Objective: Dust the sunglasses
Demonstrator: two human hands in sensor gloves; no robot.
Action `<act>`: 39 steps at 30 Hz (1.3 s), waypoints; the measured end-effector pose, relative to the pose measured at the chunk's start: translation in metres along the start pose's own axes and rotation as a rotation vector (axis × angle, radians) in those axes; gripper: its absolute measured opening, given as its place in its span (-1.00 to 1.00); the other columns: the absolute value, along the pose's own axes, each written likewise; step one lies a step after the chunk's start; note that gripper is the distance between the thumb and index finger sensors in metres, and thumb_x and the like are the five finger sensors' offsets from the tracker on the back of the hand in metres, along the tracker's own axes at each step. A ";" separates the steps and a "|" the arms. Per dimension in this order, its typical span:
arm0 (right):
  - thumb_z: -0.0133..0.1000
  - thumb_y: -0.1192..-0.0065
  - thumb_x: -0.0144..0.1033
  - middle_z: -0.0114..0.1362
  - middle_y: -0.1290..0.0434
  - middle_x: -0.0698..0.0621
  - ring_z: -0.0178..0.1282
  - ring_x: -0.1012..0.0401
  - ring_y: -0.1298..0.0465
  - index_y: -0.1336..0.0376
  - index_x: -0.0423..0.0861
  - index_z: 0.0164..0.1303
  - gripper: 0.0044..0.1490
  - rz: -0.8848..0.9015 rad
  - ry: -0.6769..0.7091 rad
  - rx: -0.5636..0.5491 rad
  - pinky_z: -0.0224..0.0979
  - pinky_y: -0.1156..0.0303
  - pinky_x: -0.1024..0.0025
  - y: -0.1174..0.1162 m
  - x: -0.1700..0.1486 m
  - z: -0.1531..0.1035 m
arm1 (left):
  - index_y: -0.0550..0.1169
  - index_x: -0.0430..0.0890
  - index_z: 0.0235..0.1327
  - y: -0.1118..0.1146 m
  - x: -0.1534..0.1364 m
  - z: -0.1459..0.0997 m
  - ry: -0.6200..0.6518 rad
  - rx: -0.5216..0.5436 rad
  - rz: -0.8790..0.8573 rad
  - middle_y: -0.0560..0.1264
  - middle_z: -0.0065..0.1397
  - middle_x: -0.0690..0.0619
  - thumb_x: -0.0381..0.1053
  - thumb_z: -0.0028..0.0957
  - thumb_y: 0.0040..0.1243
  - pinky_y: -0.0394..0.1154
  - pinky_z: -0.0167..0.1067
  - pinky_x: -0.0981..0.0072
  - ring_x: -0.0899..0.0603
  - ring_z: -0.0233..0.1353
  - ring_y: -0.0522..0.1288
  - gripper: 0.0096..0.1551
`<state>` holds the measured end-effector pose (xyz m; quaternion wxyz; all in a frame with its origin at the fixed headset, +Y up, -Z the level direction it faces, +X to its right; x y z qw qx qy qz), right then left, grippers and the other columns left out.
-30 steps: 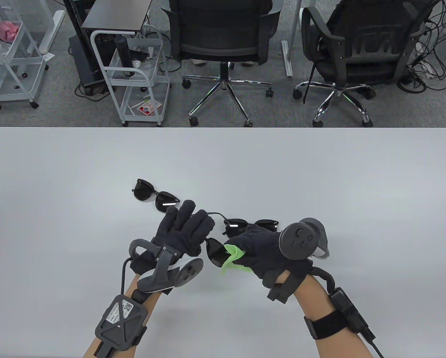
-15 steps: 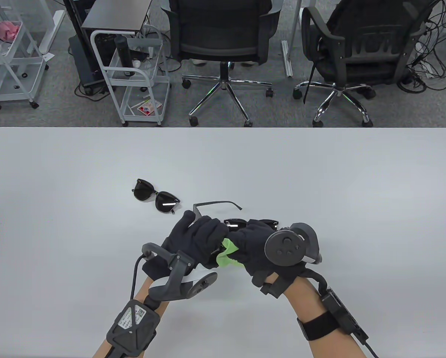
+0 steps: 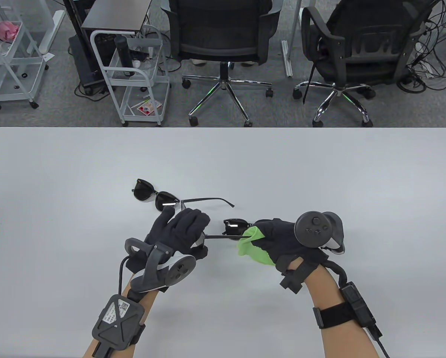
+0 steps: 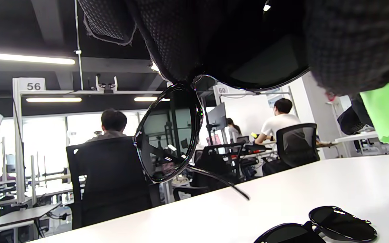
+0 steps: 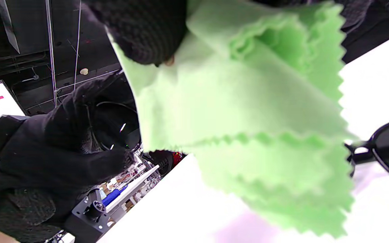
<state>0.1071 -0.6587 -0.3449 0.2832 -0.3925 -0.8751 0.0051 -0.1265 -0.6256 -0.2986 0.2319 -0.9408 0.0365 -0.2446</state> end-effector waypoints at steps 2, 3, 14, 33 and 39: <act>-0.01 -0.36 -0.19 0.05 -0.70 -0.07 0.08 -0.05 -0.68 -0.51 -0.21 0.06 -0.47 -0.024 0.008 0.015 0.35 -0.32 -0.36 -0.001 0.001 0.000 | 0.33 0.30 0.39 -0.001 0.003 -0.001 0.010 0.000 0.011 0.45 0.48 0.30 0.51 -0.51 0.41 0.38 0.54 0.02 0.10 0.49 0.61 0.08; -0.01 -0.36 -0.19 0.05 -0.70 -0.06 0.09 -0.05 -0.68 -0.51 -0.21 0.06 -0.47 -0.025 0.017 0.018 0.35 -0.31 -0.36 -0.002 0.003 0.000 | 0.33 0.29 0.40 -0.002 0.005 -0.001 0.018 0.002 0.008 0.45 0.49 0.29 0.50 -0.50 0.41 0.38 0.54 0.01 0.10 0.49 0.62 0.08; -0.03 -0.37 -0.19 0.01 -0.70 -0.09 0.04 -0.06 -0.68 -0.52 -0.24 0.02 -0.46 -0.030 0.170 0.013 0.34 -0.33 -0.34 -0.029 0.066 0.007 | 0.39 0.22 0.38 -0.015 0.055 -0.003 0.160 0.062 0.127 0.51 0.45 0.23 0.49 -0.53 0.46 0.40 0.51 0.01 0.07 0.43 0.67 0.09; -0.03 -0.35 -0.18 -0.01 -0.70 -0.07 0.02 -0.03 -0.69 -0.52 -0.20 0.03 -0.47 -0.036 0.065 -0.007 0.35 -0.33 -0.33 0.000 0.019 0.002 | 0.31 0.36 0.38 -0.007 0.008 -0.001 0.002 0.020 -0.049 0.42 0.51 0.36 0.52 -0.49 0.42 0.39 0.53 0.05 0.14 0.51 0.58 0.06; -0.01 -0.34 -0.20 0.01 -0.69 -0.09 0.03 -0.04 -0.68 -0.51 -0.22 0.05 -0.47 0.067 0.045 -0.062 0.34 -0.33 -0.34 0.007 0.009 -0.001 | 0.31 0.33 0.41 -0.005 -0.007 -0.002 -0.038 0.000 -0.146 0.43 0.51 0.34 0.55 -0.49 0.38 0.39 0.53 0.04 0.14 0.49 0.60 0.08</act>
Point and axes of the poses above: the tracker on the back of each hand, its own x axis roughly to the thumb side, its own z axis roughly from the wrist to the fingertips, y = z × x, the point moved 5 cm from there along z, roughly from the wrist to the fingertips
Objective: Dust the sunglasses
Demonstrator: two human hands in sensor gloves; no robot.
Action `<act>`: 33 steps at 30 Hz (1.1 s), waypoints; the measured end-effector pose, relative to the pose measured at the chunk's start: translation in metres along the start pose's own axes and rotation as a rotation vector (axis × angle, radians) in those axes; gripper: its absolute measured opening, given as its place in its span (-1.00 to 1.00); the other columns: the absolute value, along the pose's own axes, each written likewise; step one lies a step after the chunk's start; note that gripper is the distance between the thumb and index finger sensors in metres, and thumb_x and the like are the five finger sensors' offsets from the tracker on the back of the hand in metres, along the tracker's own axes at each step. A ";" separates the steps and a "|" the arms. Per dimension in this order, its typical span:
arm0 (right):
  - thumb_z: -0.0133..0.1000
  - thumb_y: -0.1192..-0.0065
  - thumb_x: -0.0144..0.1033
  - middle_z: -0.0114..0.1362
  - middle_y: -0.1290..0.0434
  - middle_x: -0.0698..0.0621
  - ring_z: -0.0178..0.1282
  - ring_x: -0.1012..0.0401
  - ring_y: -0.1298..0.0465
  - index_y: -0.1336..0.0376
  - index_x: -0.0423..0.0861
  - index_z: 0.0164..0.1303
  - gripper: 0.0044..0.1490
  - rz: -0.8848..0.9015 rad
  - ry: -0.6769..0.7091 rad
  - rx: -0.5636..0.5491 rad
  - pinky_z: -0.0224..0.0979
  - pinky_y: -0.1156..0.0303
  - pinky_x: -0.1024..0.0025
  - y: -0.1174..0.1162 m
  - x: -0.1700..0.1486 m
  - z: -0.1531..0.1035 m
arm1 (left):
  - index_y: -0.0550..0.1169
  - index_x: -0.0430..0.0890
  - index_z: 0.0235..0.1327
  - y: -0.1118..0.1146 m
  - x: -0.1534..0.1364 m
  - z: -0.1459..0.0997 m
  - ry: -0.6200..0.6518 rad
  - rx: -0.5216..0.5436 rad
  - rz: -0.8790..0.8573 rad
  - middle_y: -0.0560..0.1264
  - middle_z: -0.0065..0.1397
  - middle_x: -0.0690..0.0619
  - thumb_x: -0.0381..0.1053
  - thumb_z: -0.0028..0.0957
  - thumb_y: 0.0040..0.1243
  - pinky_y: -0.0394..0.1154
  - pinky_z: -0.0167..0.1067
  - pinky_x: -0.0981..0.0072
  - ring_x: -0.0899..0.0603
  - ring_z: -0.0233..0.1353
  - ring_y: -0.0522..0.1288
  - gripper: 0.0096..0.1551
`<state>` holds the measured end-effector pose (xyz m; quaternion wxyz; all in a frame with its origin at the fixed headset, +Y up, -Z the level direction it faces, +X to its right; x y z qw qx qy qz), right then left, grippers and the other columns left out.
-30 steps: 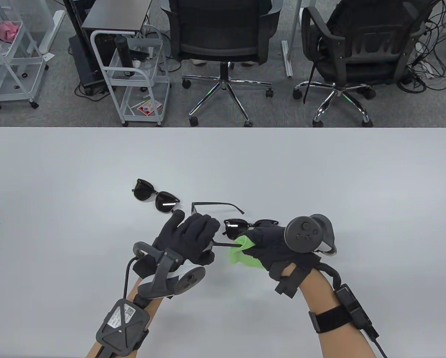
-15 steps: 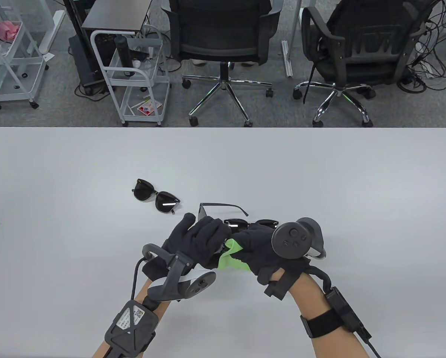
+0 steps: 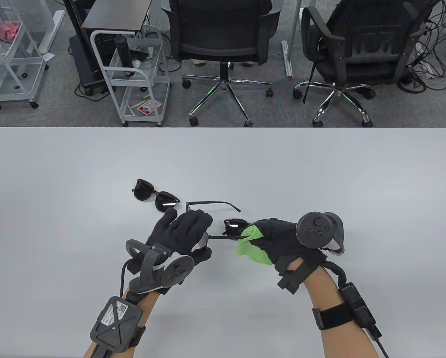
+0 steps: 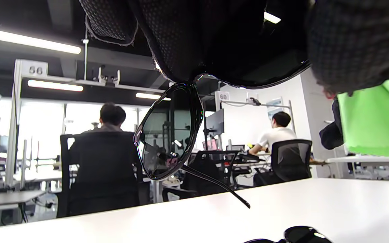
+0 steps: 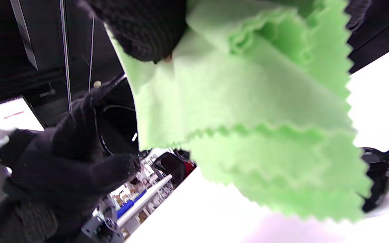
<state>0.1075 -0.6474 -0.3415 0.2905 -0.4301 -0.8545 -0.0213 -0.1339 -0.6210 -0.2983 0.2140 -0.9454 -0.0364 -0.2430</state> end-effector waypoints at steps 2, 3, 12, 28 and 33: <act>0.01 -0.35 -0.20 0.09 -0.69 -0.11 0.11 -0.09 -0.67 -0.50 -0.22 0.11 -0.45 -0.009 0.008 -0.050 0.36 -0.31 -0.36 0.004 0.003 -0.003 | 0.31 0.32 0.41 0.002 -0.005 0.000 -0.019 -0.020 -0.075 0.44 0.50 0.33 0.56 -0.49 0.35 0.39 0.53 0.03 0.14 0.48 0.61 0.08; 0.02 -0.35 -0.19 0.19 -0.67 -0.12 0.19 -0.11 -0.65 -0.47 -0.20 0.18 -0.42 -0.031 0.014 -0.078 0.36 -0.30 -0.37 0.007 0.005 -0.004 | 0.32 0.31 0.41 0.003 -0.008 -0.001 -0.033 -0.024 -0.106 0.45 0.49 0.32 0.56 -0.49 0.34 0.39 0.53 0.03 0.13 0.47 0.62 0.08; 0.02 -0.35 -0.15 0.34 -0.62 -0.06 0.26 -0.08 -0.65 -0.43 -0.13 0.26 -0.39 -0.142 0.139 -0.402 0.38 -0.34 -0.33 0.031 0.044 -0.018 | 0.43 0.17 0.40 0.026 -0.049 -0.004 -0.324 -0.148 -0.451 0.59 0.33 0.23 0.68 -0.47 0.24 0.47 0.43 0.03 0.08 0.20 0.76 0.12; -0.01 -0.39 -0.18 0.27 -0.67 -0.11 0.19 -0.10 -0.69 -0.47 -0.18 0.20 -0.39 -0.470 0.165 0.049 0.32 -0.39 -0.29 -0.064 0.063 0.004 | 0.33 -0.09 0.48 0.074 -0.071 -0.026 -0.627 -0.348 -0.979 0.66 0.18 0.11 0.68 -0.28 0.11 0.56 0.26 0.02 0.05 -0.17 0.84 0.21; 0.02 -0.30 -0.21 0.37 -0.58 -0.18 0.28 -0.16 -0.63 -0.38 -0.25 0.30 -0.33 -0.418 0.143 0.379 0.35 -0.32 -0.35 -0.099 0.055 0.004 | 0.32 -0.09 0.48 0.071 -0.076 -0.026 -0.633 -0.323 -0.951 0.66 0.18 0.10 0.67 -0.28 0.12 0.56 0.25 0.01 0.04 -0.19 0.84 0.21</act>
Point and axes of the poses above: the tracker on the back of each hand, its own x axis roughly to the thumb side, its own z axis roughly from the wrist to the fingertips, y = z × x, the point moved 5 cm from there along z, roughly from the wrist to the fingertips
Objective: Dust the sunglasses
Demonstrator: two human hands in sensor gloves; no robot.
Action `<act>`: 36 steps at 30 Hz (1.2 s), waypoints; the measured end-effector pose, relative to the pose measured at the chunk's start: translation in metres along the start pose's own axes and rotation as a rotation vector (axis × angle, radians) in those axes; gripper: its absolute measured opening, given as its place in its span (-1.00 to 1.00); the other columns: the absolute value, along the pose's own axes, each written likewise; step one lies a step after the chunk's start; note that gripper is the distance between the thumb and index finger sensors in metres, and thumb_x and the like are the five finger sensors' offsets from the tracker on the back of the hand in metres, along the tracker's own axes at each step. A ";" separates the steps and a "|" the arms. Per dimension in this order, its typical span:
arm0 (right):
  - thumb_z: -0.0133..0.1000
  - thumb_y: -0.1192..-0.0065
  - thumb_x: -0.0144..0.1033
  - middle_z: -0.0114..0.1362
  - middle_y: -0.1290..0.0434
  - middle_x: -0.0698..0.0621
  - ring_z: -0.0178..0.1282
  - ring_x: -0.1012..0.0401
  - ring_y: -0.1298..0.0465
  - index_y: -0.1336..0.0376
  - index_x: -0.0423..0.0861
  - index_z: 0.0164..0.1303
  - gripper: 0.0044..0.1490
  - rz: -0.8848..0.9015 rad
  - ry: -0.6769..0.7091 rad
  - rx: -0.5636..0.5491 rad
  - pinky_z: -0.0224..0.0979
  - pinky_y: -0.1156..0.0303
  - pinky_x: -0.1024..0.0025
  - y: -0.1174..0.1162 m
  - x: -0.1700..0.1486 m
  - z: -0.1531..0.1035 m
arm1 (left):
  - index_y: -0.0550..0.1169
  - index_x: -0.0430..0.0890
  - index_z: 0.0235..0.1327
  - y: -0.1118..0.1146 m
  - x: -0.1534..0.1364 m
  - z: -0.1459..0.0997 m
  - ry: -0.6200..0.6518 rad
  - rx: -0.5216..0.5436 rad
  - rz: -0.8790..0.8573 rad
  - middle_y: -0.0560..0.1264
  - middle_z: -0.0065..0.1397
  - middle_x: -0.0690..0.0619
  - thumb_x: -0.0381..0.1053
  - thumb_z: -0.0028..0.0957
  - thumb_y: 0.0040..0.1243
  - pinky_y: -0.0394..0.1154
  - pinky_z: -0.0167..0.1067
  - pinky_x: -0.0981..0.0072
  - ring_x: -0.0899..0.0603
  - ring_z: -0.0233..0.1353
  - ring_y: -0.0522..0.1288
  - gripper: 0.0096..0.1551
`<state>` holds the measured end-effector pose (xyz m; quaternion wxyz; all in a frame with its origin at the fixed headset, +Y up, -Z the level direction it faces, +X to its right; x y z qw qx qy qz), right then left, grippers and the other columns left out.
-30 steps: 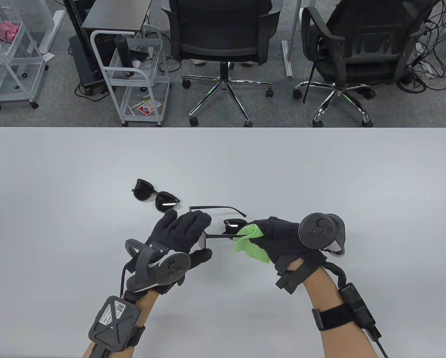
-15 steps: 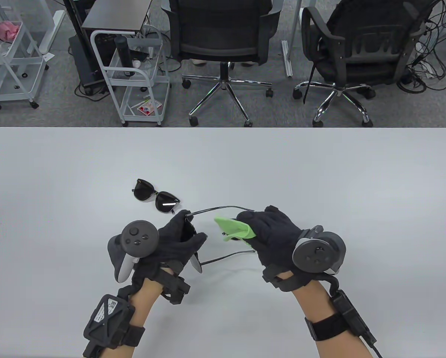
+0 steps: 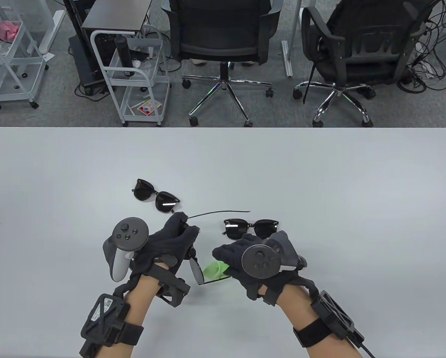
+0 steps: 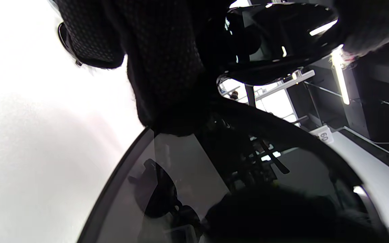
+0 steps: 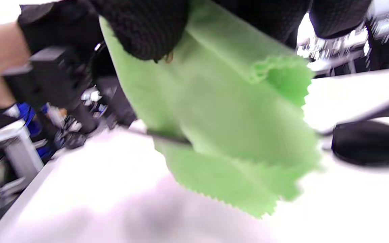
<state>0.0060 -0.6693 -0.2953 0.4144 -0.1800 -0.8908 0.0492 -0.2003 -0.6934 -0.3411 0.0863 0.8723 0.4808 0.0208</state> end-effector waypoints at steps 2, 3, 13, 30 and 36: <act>0.03 -0.27 -0.20 0.39 -0.56 -0.20 0.30 -0.17 -0.61 -0.36 -0.27 0.32 -0.32 0.009 0.000 0.061 0.35 -0.30 -0.36 -0.006 0.001 0.002 | 0.32 -0.09 0.48 -0.001 0.000 0.001 0.001 0.009 0.039 0.66 0.18 0.12 0.67 -0.28 0.11 0.56 0.25 0.02 0.05 -0.19 0.84 0.21; 0.03 -0.27 -0.20 0.39 -0.56 -0.20 0.30 -0.17 -0.61 -0.36 -0.27 0.32 -0.31 0.014 0.000 0.074 0.35 -0.30 -0.36 -0.007 0.002 0.002 | 0.32 -0.09 0.48 -0.001 0.000 0.001 0.001 0.009 0.037 0.66 0.18 0.12 0.67 -0.28 0.11 0.56 0.25 0.02 0.05 -0.20 0.84 0.20; 0.04 -0.12 0.10 0.52 -0.42 -0.24 0.43 -0.24 -0.49 -0.25 -0.27 0.44 -0.09 -0.105 0.096 0.174 0.38 -0.21 -0.41 -0.028 0.037 0.010 | 0.22 -0.12 0.51 -0.003 -0.001 0.000 -0.002 0.026 -0.077 0.60 0.28 0.08 0.61 -0.22 0.07 0.57 0.27 0.07 0.06 -0.18 0.86 0.18; -0.12 -0.52 -0.13 0.12 -0.73 -0.03 0.03 0.02 -0.75 -0.52 -0.15 0.08 -0.40 -0.371 0.099 -0.110 0.33 -0.41 -0.23 -0.013 0.045 0.009 | 0.14 -0.13 0.52 0.005 -0.006 0.001 -0.008 -0.039 -0.260 0.52 0.36 0.08 0.59 -0.20 0.04 0.55 0.33 0.09 0.06 -0.06 0.86 0.18; -0.10 -0.45 -0.14 0.01 -0.76 0.00 -0.07 0.07 -0.77 -0.56 -0.13 -0.01 -0.47 -0.449 0.107 -0.063 0.34 -0.41 -0.22 -0.013 0.041 0.008 | 0.04 -0.09 0.55 0.020 -0.011 0.006 -0.031 -0.131 -0.309 0.43 0.45 0.09 0.59 -0.18 0.01 0.48 0.38 0.03 0.06 0.05 0.81 0.20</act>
Point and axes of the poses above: the tracker on the back of each hand, its own x axis roughly to the thumb side, its own z axis roughly from the wrist to the fingertips, y = z × x, the point moved 5 cm from there along z, roughly from the wrist to the fingertips
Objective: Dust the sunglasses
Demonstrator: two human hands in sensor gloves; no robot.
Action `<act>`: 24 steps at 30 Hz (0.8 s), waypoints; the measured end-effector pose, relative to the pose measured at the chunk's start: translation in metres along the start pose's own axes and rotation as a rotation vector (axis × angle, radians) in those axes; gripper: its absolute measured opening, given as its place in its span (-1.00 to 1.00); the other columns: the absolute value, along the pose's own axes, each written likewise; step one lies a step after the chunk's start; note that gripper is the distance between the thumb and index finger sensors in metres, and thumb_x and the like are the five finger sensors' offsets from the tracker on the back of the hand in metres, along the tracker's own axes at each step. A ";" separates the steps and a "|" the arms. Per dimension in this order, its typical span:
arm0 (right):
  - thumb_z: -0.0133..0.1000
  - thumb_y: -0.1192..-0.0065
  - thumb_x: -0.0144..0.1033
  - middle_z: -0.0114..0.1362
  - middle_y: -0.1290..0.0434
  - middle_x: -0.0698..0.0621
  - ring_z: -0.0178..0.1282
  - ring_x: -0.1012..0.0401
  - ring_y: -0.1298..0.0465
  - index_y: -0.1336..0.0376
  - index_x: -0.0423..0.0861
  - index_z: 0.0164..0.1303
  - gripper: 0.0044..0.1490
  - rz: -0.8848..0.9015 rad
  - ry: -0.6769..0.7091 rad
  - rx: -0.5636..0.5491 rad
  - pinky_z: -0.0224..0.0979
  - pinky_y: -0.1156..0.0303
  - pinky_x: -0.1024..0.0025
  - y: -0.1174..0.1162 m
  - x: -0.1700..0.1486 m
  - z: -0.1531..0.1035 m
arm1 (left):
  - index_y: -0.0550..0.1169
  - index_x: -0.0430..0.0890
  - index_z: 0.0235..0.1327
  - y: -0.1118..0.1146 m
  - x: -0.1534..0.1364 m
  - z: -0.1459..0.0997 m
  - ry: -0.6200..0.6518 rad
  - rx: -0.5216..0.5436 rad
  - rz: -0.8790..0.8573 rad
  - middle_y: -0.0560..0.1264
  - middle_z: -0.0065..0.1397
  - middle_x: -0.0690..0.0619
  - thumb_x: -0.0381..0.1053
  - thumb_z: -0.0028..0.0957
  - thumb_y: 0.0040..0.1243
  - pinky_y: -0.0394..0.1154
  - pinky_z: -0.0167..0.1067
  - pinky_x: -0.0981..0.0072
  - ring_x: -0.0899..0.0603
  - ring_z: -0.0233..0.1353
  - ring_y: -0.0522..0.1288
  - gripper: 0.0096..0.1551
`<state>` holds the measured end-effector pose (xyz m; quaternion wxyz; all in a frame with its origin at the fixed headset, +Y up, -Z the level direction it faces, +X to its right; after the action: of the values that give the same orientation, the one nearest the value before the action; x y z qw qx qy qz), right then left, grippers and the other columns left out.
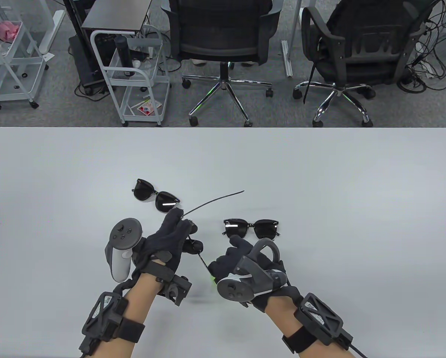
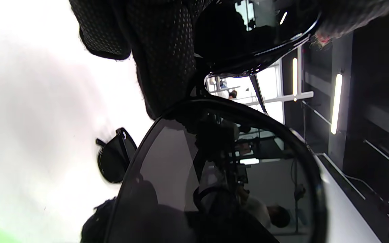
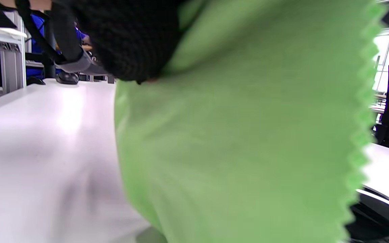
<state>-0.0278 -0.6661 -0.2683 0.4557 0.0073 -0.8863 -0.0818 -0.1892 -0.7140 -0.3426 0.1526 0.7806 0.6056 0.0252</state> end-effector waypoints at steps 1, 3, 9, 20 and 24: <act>-0.10 -0.45 -0.14 0.00 -0.76 0.00 -0.08 0.08 -0.77 -0.57 -0.13 -0.02 -0.47 0.002 -0.006 -0.001 0.34 -0.41 -0.22 0.000 -0.002 0.000 | 0.00 -0.08 0.55 0.003 -0.001 0.001 -0.004 -0.019 0.001 0.39 0.49 0.08 0.58 -0.18 0.02 0.45 0.40 0.01 0.06 0.11 0.79 0.21; -0.11 -0.45 -0.14 -0.02 -0.77 0.01 -0.10 0.08 -0.77 -0.57 -0.13 -0.03 -0.48 0.015 -0.019 0.003 0.34 -0.41 -0.22 0.000 -0.009 -0.001 | -0.08 -0.10 0.54 0.011 -0.002 0.002 -0.008 -0.078 0.006 0.35 0.52 0.06 0.58 -0.17 0.03 0.43 0.42 -0.01 0.04 0.20 0.76 0.25; -0.08 -0.41 -0.15 0.00 -0.76 -0.01 -0.08 0.06 -0.76 -0.56 -0.15 0.00 -0.46 0.028 -0.063 -0.010 0.34 -0.39 -0.24 0.009 -0.022 -0.005 | 0.02 -0.17 0.54 0.050 -0.004 0.000 -0.035 -0.322 0.080 0.38 0.51 0.00 0.63 -0.27 0.18 0.35 0.41 -0.16 -0.12 0.39 0.64 0.36; -0.04 -0.31 -0.13 -0.03 -0.76 -0.02 -0.11 0.06 -0.77 -0.55 -0.17 -0.01 -0.45 -0.044 -0.080 0.001 0.33 -0.40 -0.23 0.009 -0.019 0.003 | 0.38 -0.24 0.38 0.036 0.010 -0.001 -0.021 -0.091 0.202 0.60 0.26 0.01 0.60 -0.31 0.28 0.52 0.33 0.00 -0.09 0.11 0.82 0.23; -0.05 -0.32 -0.13 -0.03 -0.76 -0.01 -0.11 0.07 -0.76 -0.56 -0.16 -0.01 -0.46 -0.064 -0.138 0.053 0.34 -0.40 -0.24 0.004 -0.041 -0.004 | 0.36 -0.25 0.39 0.026 0.008 0.000 -0.032 -0.071 0.201 0.59 0.28 -0.01 0.58 -0.30 0.30 0.53 0.32 0.05 -0.08 0.05 0.86 0.22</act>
<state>-0.0002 -0.6590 -0.2982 0.3901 0.0419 -0.9169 -0.0729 -0.1630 -0.7124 -0.3369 0.1866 0.8319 0.5203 0.0493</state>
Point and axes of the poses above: the tracker on the back of each hand, its own x axis roughly to the thumb side, its own z axis roughly from the wrist to the fingertips, y = z × x, the point moved 5 cm from there along z, roughly from the wrist to the fingertips
